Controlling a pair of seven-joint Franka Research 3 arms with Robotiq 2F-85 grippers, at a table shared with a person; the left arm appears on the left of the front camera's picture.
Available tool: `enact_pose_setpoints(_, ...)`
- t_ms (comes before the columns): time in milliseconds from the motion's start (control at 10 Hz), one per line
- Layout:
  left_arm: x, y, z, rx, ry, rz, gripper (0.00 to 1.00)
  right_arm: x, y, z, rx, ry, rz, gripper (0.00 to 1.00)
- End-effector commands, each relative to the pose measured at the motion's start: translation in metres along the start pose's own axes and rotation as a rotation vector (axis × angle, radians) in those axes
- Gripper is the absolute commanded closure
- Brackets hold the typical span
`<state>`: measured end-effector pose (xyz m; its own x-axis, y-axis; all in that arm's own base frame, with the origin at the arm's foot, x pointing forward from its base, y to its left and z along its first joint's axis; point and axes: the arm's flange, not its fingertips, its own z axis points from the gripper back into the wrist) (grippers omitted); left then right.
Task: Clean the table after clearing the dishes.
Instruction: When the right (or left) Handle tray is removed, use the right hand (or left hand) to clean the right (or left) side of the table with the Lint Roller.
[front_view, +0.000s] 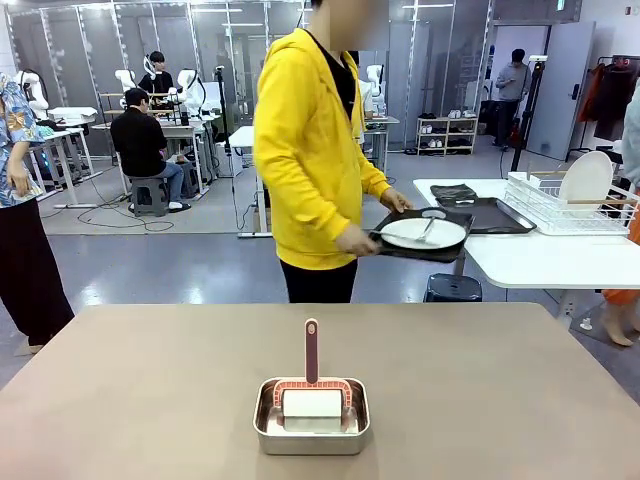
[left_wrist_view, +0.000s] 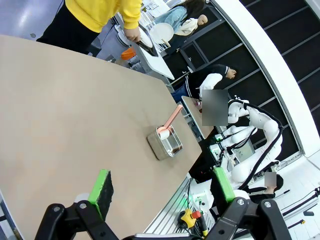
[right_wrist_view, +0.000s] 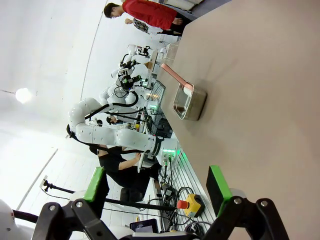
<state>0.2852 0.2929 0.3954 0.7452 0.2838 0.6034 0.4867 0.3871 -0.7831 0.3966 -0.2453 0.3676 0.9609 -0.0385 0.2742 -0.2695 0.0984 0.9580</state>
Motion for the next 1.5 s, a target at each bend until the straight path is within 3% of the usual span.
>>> enact_pose_setpoints(0, -0.0011, -0.002, 0.0027, -0.005, -0.005, -0.011, 0.0, -0.0032, 0.0049, -0.0015, -0.001, 0.001, 0.006, 0.0)
enact_pose_setpoints(1400, -0.0011, -0.002, 0.0027, -0.005, -0.005, -0.011, 0.0, -0.0032, 0.0049, -0.0015, -0.001, 0.001, 0.006, 0.0)
